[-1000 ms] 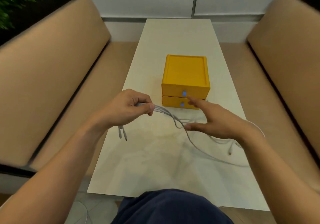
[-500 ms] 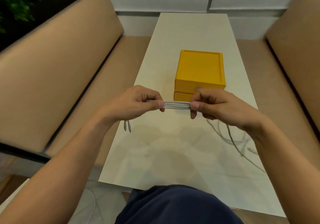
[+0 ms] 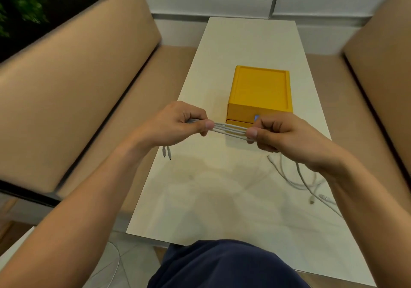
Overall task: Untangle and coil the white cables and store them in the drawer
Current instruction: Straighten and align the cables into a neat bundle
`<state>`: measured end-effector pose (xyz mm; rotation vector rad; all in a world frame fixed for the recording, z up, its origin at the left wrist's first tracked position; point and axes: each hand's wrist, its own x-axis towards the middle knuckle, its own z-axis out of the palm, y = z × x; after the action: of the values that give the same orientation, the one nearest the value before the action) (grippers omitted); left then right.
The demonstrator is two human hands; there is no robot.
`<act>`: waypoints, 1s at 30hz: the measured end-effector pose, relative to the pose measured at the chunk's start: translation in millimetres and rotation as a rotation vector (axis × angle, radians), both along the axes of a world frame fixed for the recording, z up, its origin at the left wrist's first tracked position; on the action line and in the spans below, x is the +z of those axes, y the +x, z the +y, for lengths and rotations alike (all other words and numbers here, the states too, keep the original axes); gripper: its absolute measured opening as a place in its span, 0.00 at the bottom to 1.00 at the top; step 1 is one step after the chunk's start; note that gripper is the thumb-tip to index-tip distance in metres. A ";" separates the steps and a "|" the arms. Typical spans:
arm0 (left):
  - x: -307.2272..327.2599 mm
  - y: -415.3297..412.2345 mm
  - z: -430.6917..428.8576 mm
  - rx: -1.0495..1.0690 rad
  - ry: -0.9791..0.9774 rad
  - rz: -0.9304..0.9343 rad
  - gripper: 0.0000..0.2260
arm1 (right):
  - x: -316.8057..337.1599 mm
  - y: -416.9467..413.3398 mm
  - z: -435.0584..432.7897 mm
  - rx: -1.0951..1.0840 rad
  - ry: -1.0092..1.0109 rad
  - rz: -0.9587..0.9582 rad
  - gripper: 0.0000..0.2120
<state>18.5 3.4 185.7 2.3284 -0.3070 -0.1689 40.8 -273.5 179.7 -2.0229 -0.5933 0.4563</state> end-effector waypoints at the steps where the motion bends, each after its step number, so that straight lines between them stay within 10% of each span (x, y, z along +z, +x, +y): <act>1: -1.7 3.0 -0.8 0.005 0.014 0.003 0.14 | 0.5 -0.8 0.5 -0.007 0.017 0.020 0.15; 30: 8.0 -0.4 -20.7 -0.093 -0.315 -0.028 0.12 | 9.8 8.4 7.1 -0.231 -0.149 -0.331 0.16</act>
<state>18.1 -17.3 193.7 2.0080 -0.4240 -0.1239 49.3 -266.5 189.5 -2.2972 -0.5250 0.0260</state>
